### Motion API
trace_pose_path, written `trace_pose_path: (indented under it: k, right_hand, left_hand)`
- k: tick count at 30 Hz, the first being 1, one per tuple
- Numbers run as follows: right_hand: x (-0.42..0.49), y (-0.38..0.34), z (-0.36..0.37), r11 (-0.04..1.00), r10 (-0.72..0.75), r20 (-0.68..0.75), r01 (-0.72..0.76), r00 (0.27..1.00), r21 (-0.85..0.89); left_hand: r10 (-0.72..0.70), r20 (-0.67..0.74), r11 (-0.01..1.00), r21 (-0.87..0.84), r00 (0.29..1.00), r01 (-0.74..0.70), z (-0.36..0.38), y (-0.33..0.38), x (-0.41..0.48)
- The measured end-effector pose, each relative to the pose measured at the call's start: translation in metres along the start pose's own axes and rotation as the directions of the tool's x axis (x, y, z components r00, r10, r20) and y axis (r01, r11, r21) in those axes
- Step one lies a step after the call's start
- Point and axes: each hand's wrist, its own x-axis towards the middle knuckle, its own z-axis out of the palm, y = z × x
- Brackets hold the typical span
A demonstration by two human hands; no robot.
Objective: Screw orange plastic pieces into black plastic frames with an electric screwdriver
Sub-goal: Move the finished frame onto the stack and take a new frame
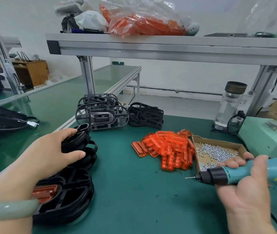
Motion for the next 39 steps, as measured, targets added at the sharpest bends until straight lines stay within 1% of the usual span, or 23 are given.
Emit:
trace_pose_path:
  k: [2,5,9,15,20,24,27,31,39]
  right_hand:
    - [0.006,0.0,-0.005,1.0,0.013,-0.005,-0.013,1.0,0.013]
    - [0.011,0.001,-0.012,0.999,0.024,0.025,-0.025,0.999,0.046]
    - [0.012,0.001,-0.01,0.999,0.035,0.063,-0.035,0.997,0.011]
    - [0.012,0.003,-0.011,0.999,0.038,0.06,-0.039,0.997,0.018]
    - [0.011,0.003,-0.01,0.999,0.04,0.06,-0.041,0.997,0.013]
    - [0.011,0.004,-0.01,0.999,0.039,0.07,-0.04,0.997,0.009]
    - [0.011,0.004,-0.011,0.999,0.036,0.074,-0.036,0.997,-0.002]
    - [0.012,0.004,-0.013,0.999,0.034,0.065,-0.034,0.997,-0.002]
    - [0.012,0.005,-0.012,0.999,0.046,0.082,-0.045,0.996,-0.003]
  left_hand:
    - [-0.027,-0.043,0.999,-0.019,0.999,0.026,0.003,0.002,0.0]
    - [-0.084,-0.052,0.996,-0.04,0.995,0.082,0.005,0.004,0.0]
    - [-0.118,-0.085,0.993,-0.017,0.989,0.116,0.008,0.008,-0.003]
    - [-0.159,-0.182,0.987,-0.002,0.97,0.162,0.011,0.009,0.001]
    - [-0.103,-0.214,0.995,-0.014,0.971,0.102,0.009,0.015,-0.008]
    - [-0.034,-0.164,0.999,-0.003,0.986,0.034,0.014,0.023,-0.011]
    - [-0.07,-0.153,0.998,-0.023,0.986,0.067,0.015,0.025,-0.012]
    - [-0.085,-0.228,0.994,0.045,0.97,0.098,0.012,0.027,-0.016]
    - [-0.076,-0.279,0.997,-0.007,0.957,0.077,0.015,0.034,-0.015]
